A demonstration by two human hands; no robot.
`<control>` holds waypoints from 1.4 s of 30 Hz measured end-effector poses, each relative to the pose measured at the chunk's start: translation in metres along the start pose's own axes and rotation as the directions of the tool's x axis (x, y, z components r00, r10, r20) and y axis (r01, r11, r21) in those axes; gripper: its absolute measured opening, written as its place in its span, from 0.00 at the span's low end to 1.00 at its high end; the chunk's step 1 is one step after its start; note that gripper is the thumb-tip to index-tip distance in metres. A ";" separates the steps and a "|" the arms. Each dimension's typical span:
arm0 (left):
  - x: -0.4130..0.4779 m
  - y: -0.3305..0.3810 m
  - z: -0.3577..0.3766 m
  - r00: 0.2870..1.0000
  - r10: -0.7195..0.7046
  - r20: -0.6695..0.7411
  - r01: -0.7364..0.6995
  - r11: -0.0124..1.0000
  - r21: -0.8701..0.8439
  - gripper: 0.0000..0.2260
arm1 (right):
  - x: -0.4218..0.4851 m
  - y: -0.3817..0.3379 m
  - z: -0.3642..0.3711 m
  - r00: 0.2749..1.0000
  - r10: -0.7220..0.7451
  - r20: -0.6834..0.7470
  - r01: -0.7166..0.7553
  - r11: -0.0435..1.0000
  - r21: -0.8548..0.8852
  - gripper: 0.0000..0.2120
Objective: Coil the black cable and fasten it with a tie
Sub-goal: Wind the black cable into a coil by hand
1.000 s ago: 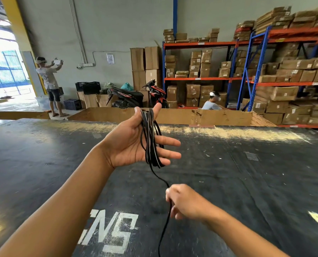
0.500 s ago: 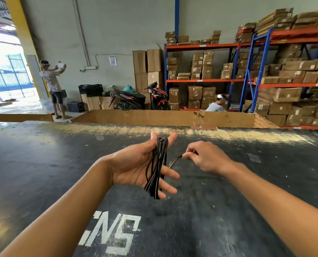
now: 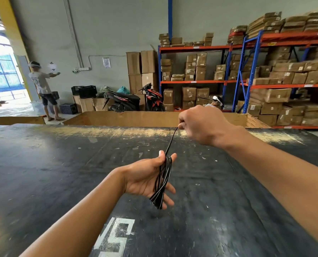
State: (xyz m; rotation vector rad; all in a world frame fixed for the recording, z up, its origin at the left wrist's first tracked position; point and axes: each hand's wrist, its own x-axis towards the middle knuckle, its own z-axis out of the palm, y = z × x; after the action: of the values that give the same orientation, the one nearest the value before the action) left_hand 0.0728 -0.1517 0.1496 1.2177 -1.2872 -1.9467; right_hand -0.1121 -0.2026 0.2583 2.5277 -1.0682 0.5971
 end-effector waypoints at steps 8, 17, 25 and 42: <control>0.014 0.015 -0.024 0.980 0.071 -0.187 -0.100 0.984 -0.150 0.30 | -0.042 -0.037 -0.010 0.980 0.051 0.193 -0.090 0.976 0.199 0.08; -0.001 0.044 -0.031 0.951 0.224 -0.213 -0.284 0.904 -0.319 0.25 | -0.098 -0.073 0.043 0.944 0.080 0.321 -0.256 0.793 0.553 0.11; -0.016 0.055 -0.019 0.942 0.306 -0.136 -0.334 0.845 -0.418 0.24 | -0.122 -0.090 0.107 0.897 0.136 0.420 -0.432 0.464 0.773 0.10; -0.039 0.047 0.001 0.935 0.320 0.150 -0.269 0.920 -0.286 0.25 | -0.051 0.000 0.076 0.884 0.040 0.466 -0.429 0.462 0.776 0.10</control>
State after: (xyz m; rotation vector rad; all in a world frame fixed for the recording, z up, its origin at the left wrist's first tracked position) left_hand 0.0877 -0.1402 0.2076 0.6731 -1.1800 -1.9673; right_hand -0.1251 -0.2062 0.1678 3.5307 -1.5911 0.9234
